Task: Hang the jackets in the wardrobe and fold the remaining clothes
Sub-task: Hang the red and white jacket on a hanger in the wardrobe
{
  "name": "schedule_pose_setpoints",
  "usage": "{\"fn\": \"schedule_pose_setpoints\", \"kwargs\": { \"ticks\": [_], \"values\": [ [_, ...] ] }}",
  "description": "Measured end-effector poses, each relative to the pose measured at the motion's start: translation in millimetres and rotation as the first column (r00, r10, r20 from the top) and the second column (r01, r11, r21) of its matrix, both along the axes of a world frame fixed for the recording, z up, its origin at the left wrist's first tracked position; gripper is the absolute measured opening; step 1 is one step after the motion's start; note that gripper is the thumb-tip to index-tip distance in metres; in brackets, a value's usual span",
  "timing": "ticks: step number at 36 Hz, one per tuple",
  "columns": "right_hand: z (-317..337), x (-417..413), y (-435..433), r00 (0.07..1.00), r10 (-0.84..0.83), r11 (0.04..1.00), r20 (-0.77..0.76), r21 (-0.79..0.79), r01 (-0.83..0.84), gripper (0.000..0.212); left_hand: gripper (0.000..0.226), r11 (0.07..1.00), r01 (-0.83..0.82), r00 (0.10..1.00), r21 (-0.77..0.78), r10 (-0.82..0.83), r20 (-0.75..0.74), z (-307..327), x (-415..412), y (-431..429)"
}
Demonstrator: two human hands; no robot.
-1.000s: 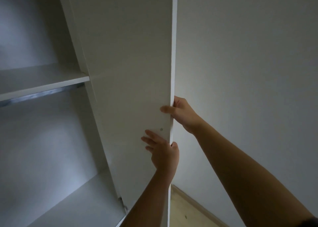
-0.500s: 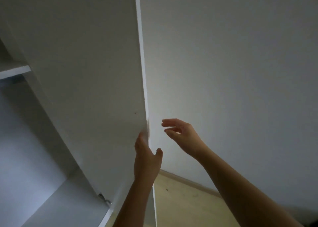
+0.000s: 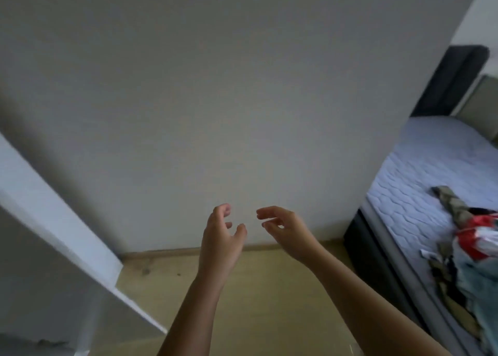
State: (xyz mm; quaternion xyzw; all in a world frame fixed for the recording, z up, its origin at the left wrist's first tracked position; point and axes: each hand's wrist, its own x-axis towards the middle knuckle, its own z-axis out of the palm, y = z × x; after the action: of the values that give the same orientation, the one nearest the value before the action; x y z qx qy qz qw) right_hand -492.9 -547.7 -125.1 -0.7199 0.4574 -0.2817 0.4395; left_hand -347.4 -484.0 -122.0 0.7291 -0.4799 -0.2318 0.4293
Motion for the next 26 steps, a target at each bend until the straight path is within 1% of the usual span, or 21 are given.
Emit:
{"fn": "schedule_pose_setpoints", "kwargs": {
  "ticks": [7, 11, 14, 17, 21, 23, 26],
  "values": [
    [-15, -176, -19, 0.97, -0.24, 0.97, -0.027, 0.035, 0.241, 0.028, 0.038, 0.96, 0.278, 0.961, 0.044, -0.278, -0.004, -17, -167, -42],
    [-22, -260, -21, 0.915, -0.401, 0.915, -0.042, 0.023, 0.402, 0.029, 0.031, 0.914, 0.4, 0.916, 0.066, -0.4, -0.014, -26, -242, -61],
    [-26, -316, -24, 0.875, -0.481, 0.875, -0.059, 0.037, 0.483, 0.029, 0.027, 0.874, 0.481, 0.876, 0.059, -0.481, -0.025, -29, -291, -79],
    [-32, -365, -27, 0.832, -0.554, 0.83, -0.042, 0.055, 0.555, 0.028, 0.023, 0.819, 0.571, 0.821, 0.051, -0.57, -0.043, -34, -339, -100],
    [-45, -422, -34, 0.755, -0.655, 0.749, -0.013, 0.113, 0.652, 0.026, 0.024, 0.744, 0.665, 0.746, 0.059, -0.663, -0.06, -47, -399, -132],
    [-51, -451, -42, 0.703, -0.711, 0.695, -0.014, 0.132, 0.707, 0.024, 0.024, 0.708, 0.703, 0.711, 0.067, -0.7, -0.067, -54, -430, -153],
    [-57, -498, -58, 0.61, -0.792, 0.602, -0.012, 0.149, 0.785, 0.026, 0.023, 0.63, 0.772, 0.636, 0.083, -0.766, -0.092, -65, -482, -186]
  ]
}}
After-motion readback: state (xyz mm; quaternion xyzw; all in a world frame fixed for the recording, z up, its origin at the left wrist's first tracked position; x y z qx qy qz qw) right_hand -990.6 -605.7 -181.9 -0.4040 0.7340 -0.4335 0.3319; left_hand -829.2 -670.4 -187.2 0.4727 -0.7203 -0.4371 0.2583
